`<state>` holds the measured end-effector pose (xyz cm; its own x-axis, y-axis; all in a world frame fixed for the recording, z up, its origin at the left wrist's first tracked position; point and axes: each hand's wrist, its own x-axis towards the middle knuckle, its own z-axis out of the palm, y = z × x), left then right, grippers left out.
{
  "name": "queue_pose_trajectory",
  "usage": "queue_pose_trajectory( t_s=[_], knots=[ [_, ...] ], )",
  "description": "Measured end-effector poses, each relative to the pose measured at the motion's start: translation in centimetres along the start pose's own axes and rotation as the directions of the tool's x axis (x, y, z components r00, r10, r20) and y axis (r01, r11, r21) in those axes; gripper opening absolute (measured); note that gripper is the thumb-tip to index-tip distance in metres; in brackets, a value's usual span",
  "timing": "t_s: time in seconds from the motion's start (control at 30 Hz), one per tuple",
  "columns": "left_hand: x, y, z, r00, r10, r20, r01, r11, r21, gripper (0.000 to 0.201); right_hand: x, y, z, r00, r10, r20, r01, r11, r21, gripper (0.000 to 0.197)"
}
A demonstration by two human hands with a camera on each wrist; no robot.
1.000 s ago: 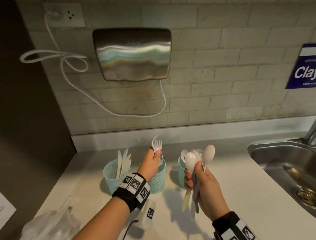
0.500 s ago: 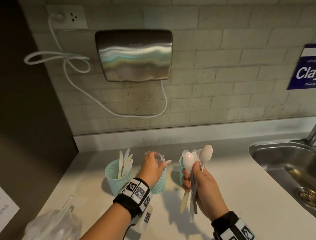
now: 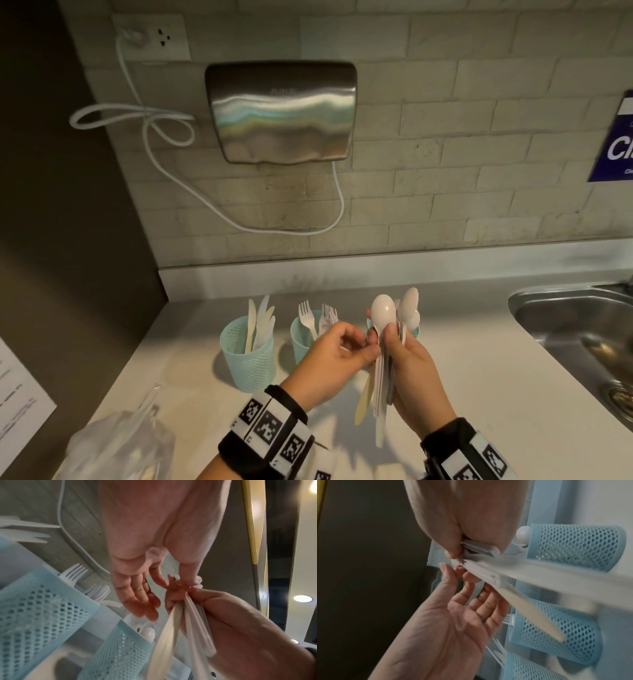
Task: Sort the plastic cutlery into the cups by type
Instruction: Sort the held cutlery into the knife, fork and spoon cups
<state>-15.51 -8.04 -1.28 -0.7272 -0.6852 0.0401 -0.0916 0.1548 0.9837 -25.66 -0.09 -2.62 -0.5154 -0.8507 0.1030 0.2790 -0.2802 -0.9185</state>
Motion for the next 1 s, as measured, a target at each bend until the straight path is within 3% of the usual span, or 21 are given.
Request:
queue_pose_trajectory(
  t_s=[0.1, 0.3, 0.5, 0.7, 1.0],
  knots=[
    [-0.6, 0.0, 0.3, 0.995, -0.074, 0.069, 0.079, 0.995, -0.061, 0.035, 0.0, 0.1, 0.2, 0.999, 0.041, -0.015, -0.040, 0.999, 0.027, 0.040],
    [-1.4, 0.1, 0.5, 0.970, -0.093, 0.226, 0.099, 0.995, -0.016, 0.021, 0.0, 0.1, 0.4, 0.997, 0.068, -0.022, -0.066, 0.996, 0.059, 0.043],
    [-1.3, -0.5, 0.5, 0.968, -0.114, 0.224, 0.106, 0.993, 0.045, 0.021, -0.1, -0.2, 0.9, 0.996, 0.048, -0.072, -0.047, 0.999, 0.013, 0.042],
    [-1.3, -0.3, 0.9, 0.978, -0.008, 0.208, 0.029, 0.995, -0.097, 0.027, 0.0, -0.5, 0.2, 0.995, 0.016, -0.101, -0.013, 0.999, 0.033, 0.042],
    [-1.1, -0.8, 1.2, 0.988, 0.052, 0.146, -0.039, 0.995, -0.088, 0.033, 0.4, -0.6, -0.6, 0.991, -0.015, -0.132, 0.026, 0.996, 0.084, 0.058]
  ],
)
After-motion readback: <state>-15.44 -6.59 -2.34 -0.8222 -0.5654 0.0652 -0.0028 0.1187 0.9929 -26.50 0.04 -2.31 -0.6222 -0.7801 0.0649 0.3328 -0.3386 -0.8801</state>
